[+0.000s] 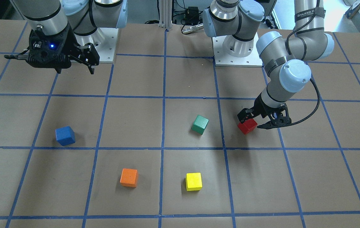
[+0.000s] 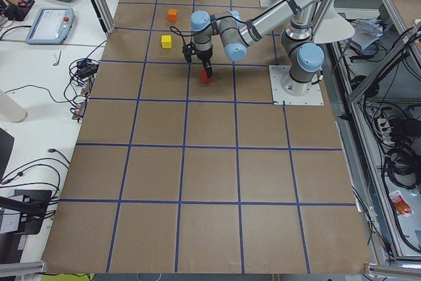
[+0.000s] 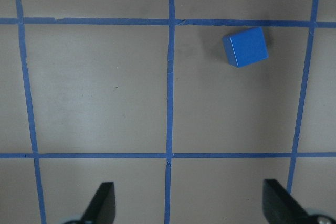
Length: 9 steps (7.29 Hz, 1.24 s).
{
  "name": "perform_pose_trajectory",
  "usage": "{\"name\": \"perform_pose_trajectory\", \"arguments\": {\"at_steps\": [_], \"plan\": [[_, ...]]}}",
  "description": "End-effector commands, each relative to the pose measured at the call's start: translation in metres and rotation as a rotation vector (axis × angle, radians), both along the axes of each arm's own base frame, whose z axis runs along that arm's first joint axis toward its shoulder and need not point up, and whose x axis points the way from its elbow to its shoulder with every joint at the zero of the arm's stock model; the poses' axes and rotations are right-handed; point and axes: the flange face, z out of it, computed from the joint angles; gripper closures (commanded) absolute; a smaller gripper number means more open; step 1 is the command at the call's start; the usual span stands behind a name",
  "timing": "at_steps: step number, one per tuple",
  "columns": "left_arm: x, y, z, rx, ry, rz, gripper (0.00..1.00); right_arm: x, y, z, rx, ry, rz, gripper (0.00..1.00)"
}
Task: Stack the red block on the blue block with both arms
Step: 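Close the left gripper on the red cube and lift it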
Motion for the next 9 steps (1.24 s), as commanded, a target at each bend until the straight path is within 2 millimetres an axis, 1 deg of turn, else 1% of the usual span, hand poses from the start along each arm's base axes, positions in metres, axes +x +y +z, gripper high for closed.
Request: {"name": "perform_pose_trajectory", "arguments": {"at_steps": [1, 2, 3, 4, 5, 6, 7, 8, 9], "plan": [[-0.003, 0.004, -0.025, -0.002, 0.001, 0.035, 0.02, 0.000, -0.001, 0.000, -0.002, 0.000, 0.000, 0.00], [-0.001, 0.003, -0.032, 0.013, -0.003, 0.019, 0.40, 0.000, -0.001, 0.000, -0.002, 0.000, 0.000, 0.00], [0.001, -0.001, -0.029, 0.006, -0.008, 0.006, 0.88, 0.000, -0.002, -0.001, -0.003, -0.001, 0.000, 0.00], [0.004, -0.014, -0.017, -0.017, -0.013, 0.006, 1.00, 0.001, -0.002, -0.001, -0.004, -0.006, 0.000, 0.00], [0.002, -0.019, -0.005, -0.028, -0.011, 0.002, 1.00, 0.000, -0.001, -0.001, -0.002, -0.002, 0.000, 0.00], [-0.004, -0.024, 0.007, -0.030, -0.006, -0.013, 1.00, 0.000, -0.002, -0.001, -0.003, -0.001, 0.000, 0.00], [-0.023, -0.028, 0.017, -0.040, 0.002, -0.072, 1.00, -0.001, -0.002, -0.001, -0.006, -0.002, 0.001, 0.00], [-0.071, -0.031, 0.030, -0.071, -0.005, -0.177, 1.00, -0.002, -0.003, -0.001, -0.005, -0.003, 0.014, 0.00], [-0.118, -0.037, 0.050, -0.100, -0.005, -0.271, 0.99, -0.001, -0.003, -0.001, -0.003, -0.007, 0.012, 0.00]]}}
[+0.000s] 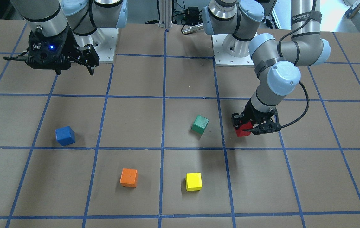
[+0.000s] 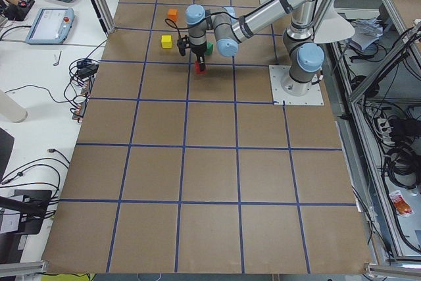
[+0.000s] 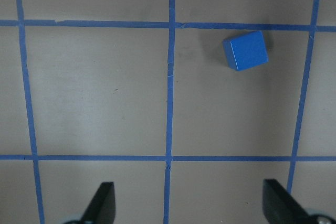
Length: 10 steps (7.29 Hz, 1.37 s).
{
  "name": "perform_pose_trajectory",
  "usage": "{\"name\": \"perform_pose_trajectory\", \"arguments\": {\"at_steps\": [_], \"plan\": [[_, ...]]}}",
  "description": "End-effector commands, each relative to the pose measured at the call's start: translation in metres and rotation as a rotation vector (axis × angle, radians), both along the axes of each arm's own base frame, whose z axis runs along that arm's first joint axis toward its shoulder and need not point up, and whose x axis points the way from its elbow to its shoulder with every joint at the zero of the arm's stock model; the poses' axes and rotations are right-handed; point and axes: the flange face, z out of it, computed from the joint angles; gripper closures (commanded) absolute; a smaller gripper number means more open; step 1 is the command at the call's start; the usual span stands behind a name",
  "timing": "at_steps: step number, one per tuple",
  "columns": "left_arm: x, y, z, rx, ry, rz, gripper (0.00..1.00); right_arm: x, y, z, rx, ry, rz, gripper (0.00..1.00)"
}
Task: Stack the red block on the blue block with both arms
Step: 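Close the left gripper on the red cube and lift it, then carry the red cube with the left gripper toward the table center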
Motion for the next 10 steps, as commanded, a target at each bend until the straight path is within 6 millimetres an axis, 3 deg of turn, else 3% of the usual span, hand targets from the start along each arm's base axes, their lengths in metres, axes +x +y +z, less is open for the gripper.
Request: {"name": "perform_pose_trajectory", "arguments": {"at_steps": [1, 3, 4, 5, 7, 8, 9, 10], "plan": [[-0.094, -0.015, 0.040, -0.041, 0.005, -0.187, 0.99, -0.001, 0.000, 0.000, 0.003, -0.001, 0.001, 0.00], [-0.193, -0.021, 0.045, -0.054, 0.064, -0.309, 0.99, -0.003, -0.001, 0.000, 0.003, 0.001, -0.002, 0.00], [-0.213, -0.040, 0.049, -0.072, 0.067, -0.255, 0.99, -0.005, -0.001, 0.000, 0.003, 0.002, -0.004, 0.00], [-0.233, -0.050, 0.038, -0.065, 0.067, -0.258, 0.99, -0.005, -0.002, 0.000, -0.002, -0.002, -0.005, 0.00], [-0.255, -0.052, -0.011, -0.006, 0.043, -0.255, 0.98, -0.005, -0.001, -0.001, 0.005, 0.001, -0.006, 0.00], [-0.257, -0.054, -0.023, 0.004, 0.036, -0.202, 0.97, -0.005, -0.003, 0.000, 0.000, -0.007, -0.007, 0.00], [-0.259, -0.056, -0.035, 0.009, 0.035, -0.147, 0.75, -0.009, -0.005, 0.003, -0.005, -0.011, -0.017, 0.00], [-0.262, -0.052, -0.049, 0.026, 0.028, -0.144, 0.13, -0.012, -0.005, 0.003, -0.002, -0.001, -0.028, 0.00]]}}
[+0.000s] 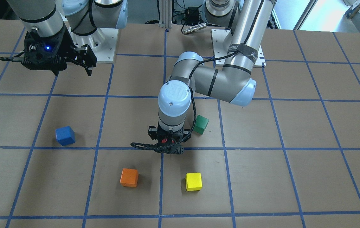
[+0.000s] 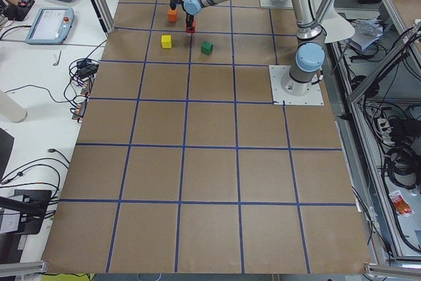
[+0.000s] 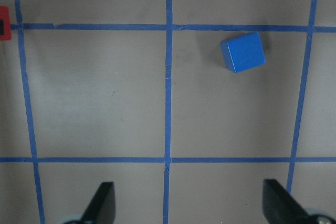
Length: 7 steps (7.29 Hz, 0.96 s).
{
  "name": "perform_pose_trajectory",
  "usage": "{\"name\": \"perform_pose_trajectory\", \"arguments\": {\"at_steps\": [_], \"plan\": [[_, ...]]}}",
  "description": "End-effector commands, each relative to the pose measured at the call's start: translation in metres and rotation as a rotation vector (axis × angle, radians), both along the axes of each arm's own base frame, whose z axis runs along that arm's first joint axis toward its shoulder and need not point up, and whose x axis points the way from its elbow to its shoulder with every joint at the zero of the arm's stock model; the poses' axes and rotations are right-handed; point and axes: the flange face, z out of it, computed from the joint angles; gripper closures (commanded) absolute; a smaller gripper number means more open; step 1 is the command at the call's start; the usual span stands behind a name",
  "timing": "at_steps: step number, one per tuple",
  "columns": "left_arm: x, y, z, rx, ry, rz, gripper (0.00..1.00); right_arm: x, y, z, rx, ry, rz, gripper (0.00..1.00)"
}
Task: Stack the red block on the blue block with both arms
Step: 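Carry the red cube with the left gripper toward the table center, then release the red cube and raise the left gripper away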
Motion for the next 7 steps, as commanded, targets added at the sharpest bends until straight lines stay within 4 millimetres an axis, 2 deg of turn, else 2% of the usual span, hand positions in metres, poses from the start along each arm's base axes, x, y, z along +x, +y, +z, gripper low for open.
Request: {"name": "perform_pose_trajectory", "arguments": {"at_steps": [1, 2, 3, 4, 5, 6, 7], "plan": [[-0.009, 0.010, -0.022, 0.025, -0.012, -0.005, 0.00, -0.004, -0.001, -0.002, 0.008, -0.003, -0.015, 0.00], [-0.009, 0.010, -0.012, 0.011, -0.007, -0.009, 0.00, -0.003, -0.001, -0.003, 0.011, -0.005, -0.006, 0.00], [-0.001, 0.010, 0.010, -0.011, -0.004, -0.032, 0.00, -0.002, -0.004, -0.003, 0.000, -0.011, -0.011, 0.00], [0.039, -0.005, 0.044, -0.038, -0.001, -0.030, 0.00, -0.004, -0.011, -0.014, 0.023, 0.003, -0.007, 0.00], [0.099, -0.013, 0.079, -0.006, 0.000, -0.046, 0.00, -0.004, -0.017, -0.019, 0.036, 0.005, -0.004, 0.00], [0.152, -0.015, 0.111, 0.004, 0.002, -0.075, 0.00, 0.000, -0.026, -0.022, 0.014, -0.007, -0.019, 0.00], [0.189, -0.012, 0.146, -0.024, 0.004, -0.033, 0.00, 0.007, -0.045, -0.031, -0.050, -0.011, -0.016, 0.00]]}}
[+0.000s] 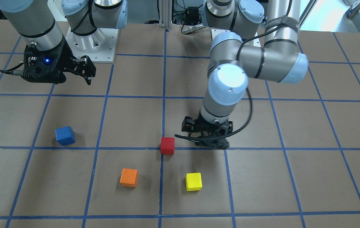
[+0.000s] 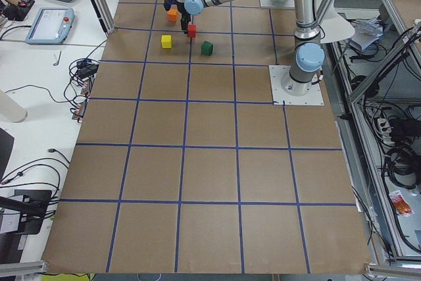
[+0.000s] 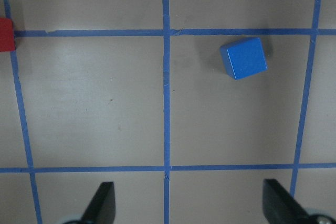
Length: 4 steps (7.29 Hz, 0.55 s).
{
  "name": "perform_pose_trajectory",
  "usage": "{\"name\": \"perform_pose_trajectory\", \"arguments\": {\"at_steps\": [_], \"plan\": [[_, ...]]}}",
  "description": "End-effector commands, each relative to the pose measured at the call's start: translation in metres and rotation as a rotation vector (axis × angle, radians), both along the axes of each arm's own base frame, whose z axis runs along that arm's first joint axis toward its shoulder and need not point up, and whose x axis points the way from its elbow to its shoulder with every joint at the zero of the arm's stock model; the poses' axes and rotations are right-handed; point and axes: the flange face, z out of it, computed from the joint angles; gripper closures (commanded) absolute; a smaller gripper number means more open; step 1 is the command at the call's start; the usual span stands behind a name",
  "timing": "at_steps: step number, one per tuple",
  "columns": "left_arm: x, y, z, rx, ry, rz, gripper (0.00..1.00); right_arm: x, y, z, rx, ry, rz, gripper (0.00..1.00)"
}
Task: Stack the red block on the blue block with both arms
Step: 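Release the red cube and raise the left gripper away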
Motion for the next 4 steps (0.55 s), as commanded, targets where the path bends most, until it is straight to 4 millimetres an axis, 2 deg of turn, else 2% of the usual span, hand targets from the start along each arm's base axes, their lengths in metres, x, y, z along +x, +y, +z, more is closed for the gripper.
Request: {"name": "perform_pose_trajectory", "arguments": {"at_steps": [1, 2, 4], "plan": [[0.077, 0.015, 0.068, -0.014, 0.003, 0.055, 0.00, 0.023, -0.027, -0.023, -0.054, -0.028, 0.020, 0.00], [0.087, 0.022, 0.096, -0.060, -0.003, 0.072, 0.00, 0.057, -0.041, -0.037, -0.115, -0.071, 0.042, 0.00], [0.088, 0.033, 0.140, -0.063, -0.026, 0.072, 0.00, 0.139, -0.059, -0.081, -0.166, -0.088, 0.083, 0.00]]}}
